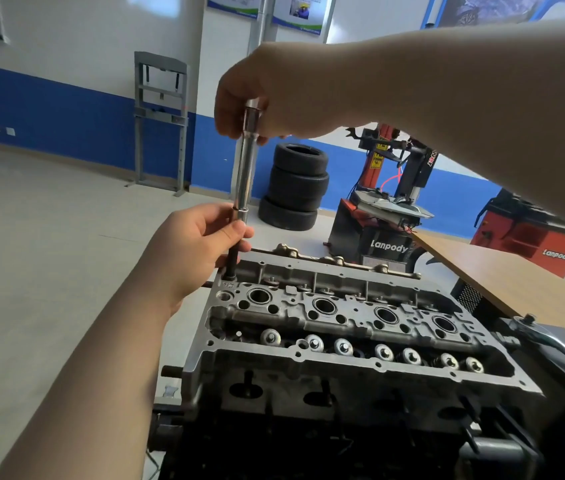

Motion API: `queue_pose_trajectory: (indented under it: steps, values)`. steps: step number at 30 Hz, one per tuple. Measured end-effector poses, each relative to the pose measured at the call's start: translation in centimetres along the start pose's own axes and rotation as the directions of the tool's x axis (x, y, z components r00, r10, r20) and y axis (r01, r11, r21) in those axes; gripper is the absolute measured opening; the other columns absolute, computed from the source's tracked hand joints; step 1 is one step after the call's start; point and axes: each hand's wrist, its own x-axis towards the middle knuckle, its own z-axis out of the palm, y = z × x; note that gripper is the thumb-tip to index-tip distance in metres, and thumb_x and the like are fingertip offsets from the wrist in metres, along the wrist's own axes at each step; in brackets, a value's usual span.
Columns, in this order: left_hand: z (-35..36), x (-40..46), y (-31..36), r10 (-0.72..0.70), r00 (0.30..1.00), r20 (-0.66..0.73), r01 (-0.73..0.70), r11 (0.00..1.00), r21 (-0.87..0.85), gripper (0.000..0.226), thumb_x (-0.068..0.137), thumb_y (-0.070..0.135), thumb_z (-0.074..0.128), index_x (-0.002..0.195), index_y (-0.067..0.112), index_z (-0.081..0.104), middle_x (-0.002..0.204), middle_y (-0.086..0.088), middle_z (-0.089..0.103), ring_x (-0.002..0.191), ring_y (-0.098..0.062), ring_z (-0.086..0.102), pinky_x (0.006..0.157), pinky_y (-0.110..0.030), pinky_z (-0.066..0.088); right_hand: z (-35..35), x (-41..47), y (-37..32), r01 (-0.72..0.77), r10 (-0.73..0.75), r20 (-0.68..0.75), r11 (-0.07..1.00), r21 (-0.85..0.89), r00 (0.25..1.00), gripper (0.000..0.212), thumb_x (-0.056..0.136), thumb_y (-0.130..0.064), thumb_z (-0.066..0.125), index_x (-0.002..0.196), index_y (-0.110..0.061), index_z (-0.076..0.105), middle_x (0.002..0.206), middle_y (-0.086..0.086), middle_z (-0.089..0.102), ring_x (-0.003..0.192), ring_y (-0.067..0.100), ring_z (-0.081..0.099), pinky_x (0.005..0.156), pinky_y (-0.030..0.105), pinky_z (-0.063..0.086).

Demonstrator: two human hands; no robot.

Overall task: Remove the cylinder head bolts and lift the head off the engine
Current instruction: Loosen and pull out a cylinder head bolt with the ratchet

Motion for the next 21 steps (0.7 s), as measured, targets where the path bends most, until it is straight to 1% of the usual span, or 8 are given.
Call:
queue_pose_trajectory:
  steps: [3, 6, 8, 10, 13, 16, 18, 21]
  values:
    - [0.1, -0.1, 0.2, 0.041, 0.994, -0.098, -0.037, 0.998, 0.047, 0.016, 0.092, 0.025, 0.083, 0.105, 0.03, 0.076, 0.093, 0.006, 0.081, 0.085, -0.019, 0.08, 0.083, -0.048, 0.067, 0.4, 0.0, -0.2, -0.025, 0.026, -0.049, 1.0, 0.019, 0.998, 0.009, 0.102, -0.029, 0.062, 0.107, -0.029, 0.07, 0.092, -0.007, 0.074, 0.06, -0.002, 0.069, 0.056, 0.017, 0.059]
    - [0.7, -0.5, 0.4, 0.129, 0.972, -0.198, -0.087, 0.974, 0.208, 0.026, 0.079, 0.039, 0.093, 0.092, 0.034, 0.07, 0.087, 0.016, 0.077, 0.083, -0.012, 0.076, 0.079, -0.041, 0.066, 0.8, 1.0, -0.2, -0.124, 0.106, -0.144, 0.985, -0.123, 0.984, 0.045, 0.106, -0.053, 0.048, 0.09, -0.015, 0.068, 0.072, 0.0, 0.067, 0.05, 0.012, 0.062, 0.051, 0.028, 0.053]
    - [0.9, -0.5, 0.6, 0.141, 0.97, -0.196, -0.092, 0.967, 0.239, 0.027, 0.079, 0.044, 0.091, 0.093, 0.036, 0.069, 0.087, 0.019, 0.076, 0.083, -0.008, 0.075, 0.08, -0.037, 0.065, 0.6, 1.1, -0.4, -0.077, 0.047, -0.149, 0.976, -0.203, 0.988, 0.041, 0.106, -0.043, 0.051, 0.092, -0.012, 0.073, 0.076, 0.0, 0.066, 0.06, 0.011, 0.055, 0.056, 0.024, 0.043]
    - [0.7, -0.4, 0.6, 0.076, 0.991, -0.112, -0.06, 0.988, 0.143, 0.02, 0.09, 0.039, 0.082, 0.107, 0.036, 0.071, 0.094, 0.014, 0.079, 0.09, -0.013, 0.078, 0.089, -0.044, 0.064, 0.2, 0.5, -0.5, -0.011, -0.006, -0.085, 0.982, -0.191, 0.996, 0.022, 0.104, -0.027, 0.055, 0.105, -0.017, 0.075, 0.083, -0.011, 0.065, 0.067, 0.003, 0.055, 0.057, 0.012, 0.041]
    - [0.1, -0.2, 0.3, 0.001, 1.0, 0.008, -0.001, 1.0, 0.004, 0.022, 0.103, 0.016, 0.07, 0.121, 0.028, 0.071, 0.103, 0.006, 0.081, 0.095, -0.02, 0.08, 0.091, -0.053, 0.063, 0.0, -0.3, -0.4, 0.046, -0.049, -0.05, 0.996, -0.075, 0.998, 0.037, 0.097, -0.007, 0.058, 0.118, -0.034, 0.072, 0.093, -0.021, 0.063, 0.073, -0.015, 0.058, 0.06, 0.002, 0.043]
    - [0.1, -0.1, 0.4, 0.044, 0.995, -0.086, -0.035, 0.995, 0.096, 0.025, 0.089, 0.019, 0.085, 0.107, 0.032, 0.074, 0.094, 0.007, 0.081, 0.086, -0.017, 0.08, 0.081, -0.044, 0.066, 0.5, -0.3, -0.9, 0.022, -0.024, -0.073, 1.0, -0.018, 0.997, 0.024, 0.099, -0.035, 0.066, 0.123, -0.031, 0.069, 0.101, -0.012, 0.07, 0.075, -0.005, 0.066, 0.064, 0.01, 0.053]
    - [0.6, -0.2, 0.3, 0.104, 0.98, -0.168, -0.057, 0.962, 0.265, 0.032, 0.075, 0.035, 0.095, 0.095, 0.036, 0.07, 0.084, 0.012, 0.076, 0.077, -0.006, 0.075, 0.068, -0.026, 0.062, 1.0, 0.4, -0.7, -0.058, 0.048, -0.081, 0.992, -0.116, 0.996, 0.038, 0.103, -0.052, 0.055, 0.117, -0.019, 0.068, 0.095, 0.002, 0.072, 0.065, 0.01, 0.07, 0.054, 0.02, 0.057]
    - [1.2, -0.2, 0.3, 0.146, 0.976, -0.163, -0.079, 0.929, 0.363, 0.031, 0.076, 0.049, 0.09, 0.095, 0.04, 0.067, 0.082, 0.016, 0.073, 0.08, 0.005, 0.069, 0.064, -0.012, 0.052, 1.2, 0.8, -0.6, -0.068, 0.052, -0.068, 0.964, -0.256, 0.996, 0.034, 0.107, -0.037, 0.049, 0.107, -0.012, 0.072, 0.086, 0.001, 0.068, 0.069, 0.013, 0.062, 0.051, 0.019, 0.042]
